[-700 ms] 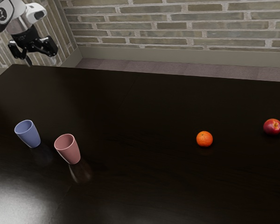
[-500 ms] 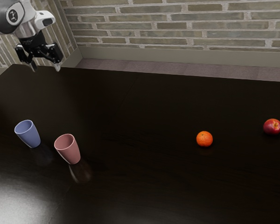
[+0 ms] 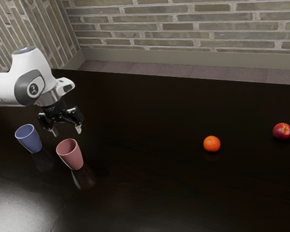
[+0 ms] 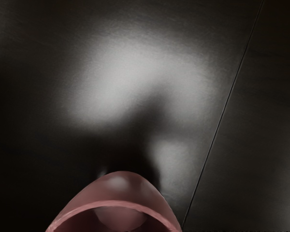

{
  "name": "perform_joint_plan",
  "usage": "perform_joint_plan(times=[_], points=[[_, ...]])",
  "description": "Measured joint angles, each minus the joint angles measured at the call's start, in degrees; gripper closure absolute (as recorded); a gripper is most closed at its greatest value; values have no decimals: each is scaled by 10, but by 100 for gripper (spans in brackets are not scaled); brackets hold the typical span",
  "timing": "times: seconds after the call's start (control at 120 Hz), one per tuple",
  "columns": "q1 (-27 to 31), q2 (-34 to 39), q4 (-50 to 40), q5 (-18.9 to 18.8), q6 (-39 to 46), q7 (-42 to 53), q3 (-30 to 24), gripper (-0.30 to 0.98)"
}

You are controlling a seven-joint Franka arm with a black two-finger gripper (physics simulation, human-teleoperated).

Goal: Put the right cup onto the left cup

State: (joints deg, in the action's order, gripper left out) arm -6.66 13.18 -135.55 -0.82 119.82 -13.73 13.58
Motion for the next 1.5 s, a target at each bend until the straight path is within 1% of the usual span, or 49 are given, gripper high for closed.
perform_joint_plan(times=[0.117, 0.242, 0.375, 0.542, 0.692, 0.767, 0.883, 1.083, 1.167, 1.308, 1.5], points=[[-1, 5, -18, 2, 13, -20, 0, 2], [-8, -14, -19, 2, 30, -37, 0, 2], [-16, 0, -30, 3, 37, -52, 0, 2], [-17, 26, -70, 3, 45, -67, 0, 2], [-17, 12, -74, 3, 67, -78, 0, 2], [-17, 6, -74, 3, 78, -83, 0, 4], [-17, 2, -74, 3, 97, -90, 0, 17], [-16, -5, -80, 4, 115, -102, 0, 51], [-16, -7, -83, 4, 118, -107, 0, 62], [-15, -13, -85, 5, 122, -114, 0, 71], [-14, -18, -88, 5, 125, -123, 1, 76]])
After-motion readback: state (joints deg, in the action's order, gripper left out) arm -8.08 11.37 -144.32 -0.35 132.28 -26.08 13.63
